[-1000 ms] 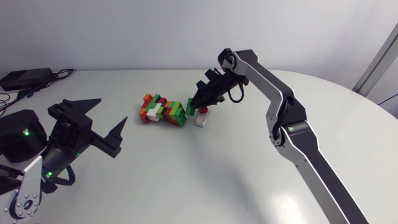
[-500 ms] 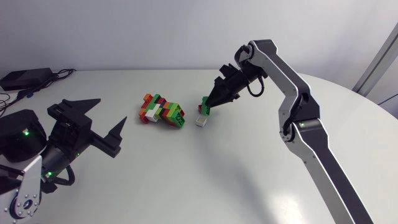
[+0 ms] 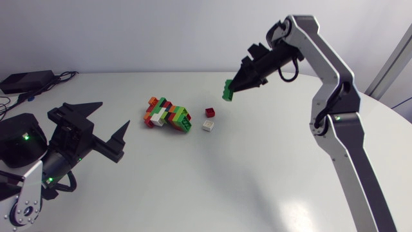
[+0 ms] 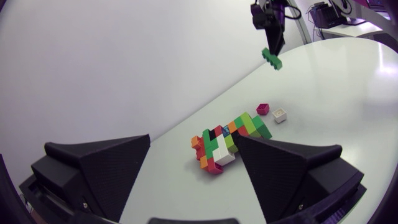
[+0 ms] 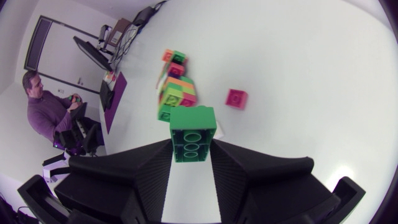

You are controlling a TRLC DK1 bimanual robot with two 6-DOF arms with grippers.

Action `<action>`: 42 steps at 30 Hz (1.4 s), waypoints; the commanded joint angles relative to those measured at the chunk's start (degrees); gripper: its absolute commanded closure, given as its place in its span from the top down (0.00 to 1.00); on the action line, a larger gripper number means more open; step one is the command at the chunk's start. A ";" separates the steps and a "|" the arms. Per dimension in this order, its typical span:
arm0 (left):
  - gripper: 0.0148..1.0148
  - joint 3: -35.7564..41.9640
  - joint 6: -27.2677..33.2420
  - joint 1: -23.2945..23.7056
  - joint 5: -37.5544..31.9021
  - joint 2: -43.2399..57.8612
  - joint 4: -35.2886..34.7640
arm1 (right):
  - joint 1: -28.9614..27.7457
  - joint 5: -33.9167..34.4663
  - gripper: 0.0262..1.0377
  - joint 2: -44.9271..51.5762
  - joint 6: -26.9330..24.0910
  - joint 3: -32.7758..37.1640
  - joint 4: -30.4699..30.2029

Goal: Disassemble duplo

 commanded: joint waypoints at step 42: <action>0.96 -3.71 1.48 -1.46 0.51 -9.85 0.76 | 14.31 42.21 0.93 -29.29 -3.12 -71.23 39.74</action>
